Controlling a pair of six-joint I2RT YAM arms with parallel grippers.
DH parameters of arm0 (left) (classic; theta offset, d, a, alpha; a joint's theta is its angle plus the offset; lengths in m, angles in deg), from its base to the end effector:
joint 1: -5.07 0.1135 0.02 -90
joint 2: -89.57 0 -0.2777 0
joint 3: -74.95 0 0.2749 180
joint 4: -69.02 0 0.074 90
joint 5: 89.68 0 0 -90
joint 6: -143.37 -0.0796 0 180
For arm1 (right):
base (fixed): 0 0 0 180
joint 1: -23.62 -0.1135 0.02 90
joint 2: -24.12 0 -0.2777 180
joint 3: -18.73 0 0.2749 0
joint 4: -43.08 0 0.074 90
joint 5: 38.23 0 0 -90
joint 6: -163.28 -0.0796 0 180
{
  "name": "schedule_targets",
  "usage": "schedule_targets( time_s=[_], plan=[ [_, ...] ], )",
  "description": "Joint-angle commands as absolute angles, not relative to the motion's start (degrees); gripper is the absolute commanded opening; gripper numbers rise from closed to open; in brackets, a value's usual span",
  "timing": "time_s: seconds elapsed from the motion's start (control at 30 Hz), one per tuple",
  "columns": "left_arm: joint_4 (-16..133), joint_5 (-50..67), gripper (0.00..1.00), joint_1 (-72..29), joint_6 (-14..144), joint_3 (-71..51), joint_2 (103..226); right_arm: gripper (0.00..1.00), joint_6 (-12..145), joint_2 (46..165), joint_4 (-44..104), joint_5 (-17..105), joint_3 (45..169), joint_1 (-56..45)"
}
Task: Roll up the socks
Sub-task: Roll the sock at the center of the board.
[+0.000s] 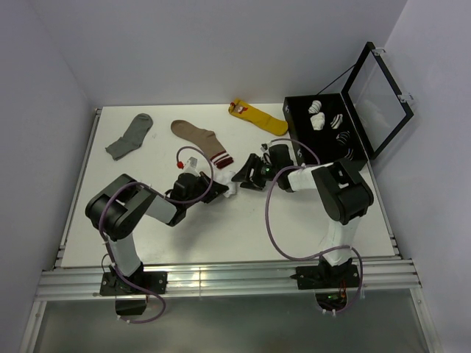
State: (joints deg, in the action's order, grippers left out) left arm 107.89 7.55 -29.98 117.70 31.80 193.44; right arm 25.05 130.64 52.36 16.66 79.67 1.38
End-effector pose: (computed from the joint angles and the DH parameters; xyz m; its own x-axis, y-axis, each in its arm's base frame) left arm 0.2914 -0.2167 0.0864 -0.7317 -0.5789 -0.3599 0.0136 0.5154 -0.8568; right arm 0.3561 0.1951 0.1010 -0.9159 0.2846 -0.2829 -0.0834 0.5546 0.8279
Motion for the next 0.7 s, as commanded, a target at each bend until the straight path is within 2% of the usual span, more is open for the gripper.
schedule_targets(
  time_s=[0.0,0.23,0.33,0.43,0.53,0.57,0.67],
  plan=[
    [107.83,8.32,0.00,-29.65,117.70,32.03,194.24,0.64,22.92,133.45,58.50,14.51,80.82,1.29],
    [108.53,9.46,0.00,-29.48,118.32,31.68,195.65,0.61,18.62,138.46,68.69,9.85,79.50,1.12],
    [108.01,9.38,0.00,-29.48,118.32,31.41,196.09,0.55,17.38,140.30,70.98,8.44,79.68,0.94],
    [107.21,9.29,0.00,-29.48,117.88,31.06,196.18,0.39,15.45,141.53,73.97,7.12,79.42,0.94],
    [104.94,7.89,0.02,-29.48,116.75,30.88,195.39,0.05,17.10,140.84,71.45,7.73,79.15,0.94],
    [103.53,7.01,0.04,-29.48,116.48,30.80,194.34,0.00,17.99,140.31,69.86,8.17,79.24,1.03],
    [98.01,2.37,0.21,-29.74,114.28,30.62,191.36,0.00,22.63,137.68,61.87,10.46,80.11,0.86]
  ],
)
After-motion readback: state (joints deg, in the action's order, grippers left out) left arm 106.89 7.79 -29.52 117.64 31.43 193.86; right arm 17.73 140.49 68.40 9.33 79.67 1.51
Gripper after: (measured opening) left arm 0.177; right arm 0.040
